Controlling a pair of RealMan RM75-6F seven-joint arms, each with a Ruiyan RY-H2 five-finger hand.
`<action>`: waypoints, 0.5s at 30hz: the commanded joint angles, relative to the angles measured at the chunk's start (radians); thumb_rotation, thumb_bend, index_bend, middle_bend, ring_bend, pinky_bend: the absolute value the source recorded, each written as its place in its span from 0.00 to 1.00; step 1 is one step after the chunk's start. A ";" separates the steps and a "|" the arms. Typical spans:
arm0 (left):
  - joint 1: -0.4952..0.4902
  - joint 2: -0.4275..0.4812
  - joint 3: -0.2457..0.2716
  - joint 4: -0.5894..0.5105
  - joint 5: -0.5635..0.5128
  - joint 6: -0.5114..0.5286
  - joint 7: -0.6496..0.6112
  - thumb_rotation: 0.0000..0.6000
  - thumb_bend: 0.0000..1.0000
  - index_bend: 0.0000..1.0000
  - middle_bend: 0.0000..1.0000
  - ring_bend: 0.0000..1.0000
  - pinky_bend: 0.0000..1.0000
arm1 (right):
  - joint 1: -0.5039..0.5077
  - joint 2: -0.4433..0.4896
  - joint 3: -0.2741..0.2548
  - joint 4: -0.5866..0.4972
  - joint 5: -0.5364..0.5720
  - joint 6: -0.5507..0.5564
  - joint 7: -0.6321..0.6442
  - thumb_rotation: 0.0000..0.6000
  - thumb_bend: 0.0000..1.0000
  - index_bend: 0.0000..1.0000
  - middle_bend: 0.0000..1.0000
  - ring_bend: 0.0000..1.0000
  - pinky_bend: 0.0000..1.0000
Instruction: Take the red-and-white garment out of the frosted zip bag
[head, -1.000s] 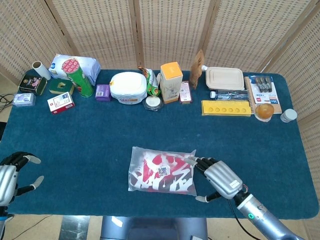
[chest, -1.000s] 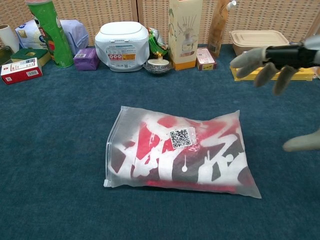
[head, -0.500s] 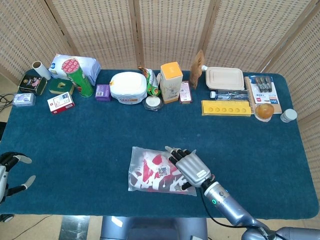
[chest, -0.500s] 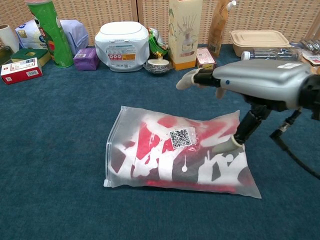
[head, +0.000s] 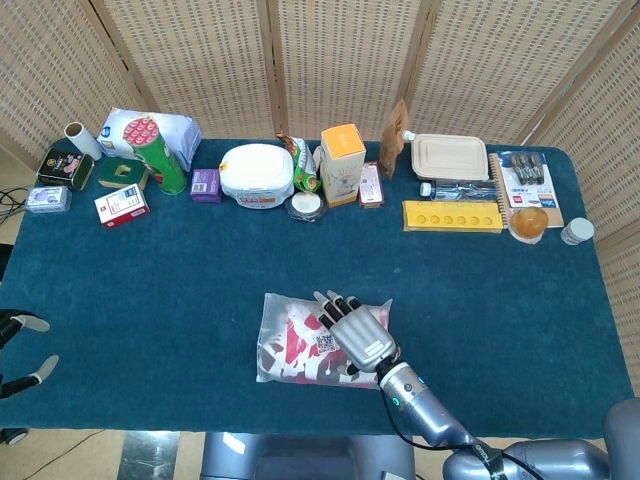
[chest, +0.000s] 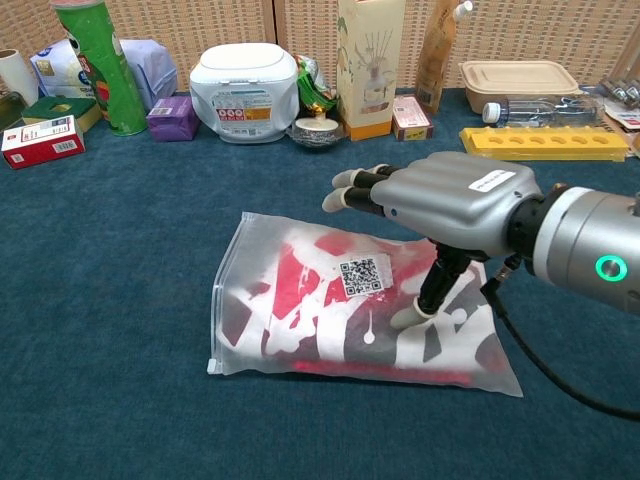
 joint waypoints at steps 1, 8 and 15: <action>0.004 0.003 0.002 0.000 0.002 0.005 -0.001 1.00 0.22 0.44 0.38 0.26 0.26 | 0.013 -0.053 -0.026 0.074 -0.044 0.030 -0.026 0.76 0.00 0.00 0.00 0.05 0.18; 0.013 0.009 0.006 -0.006 0.010 0.016 -0.003 1.00 0.22 0.44 0.38 0.26 0.26 | 0.032 -0.109 -0.031 0.190 -0.092 0.040 -0.028 0.76 0.00 0.00 0.00 0.02 0.14; 0.017 0.008 0.007 -0.003 0.006 0.018 -0.007 1.00 0.22 0.44 0.38 0.26 0.26 | 0.070 -0.107 0.001 0.261 -0.115 0.021 -0.030 0.76 0.00 0.00 0.00 0.02 0.12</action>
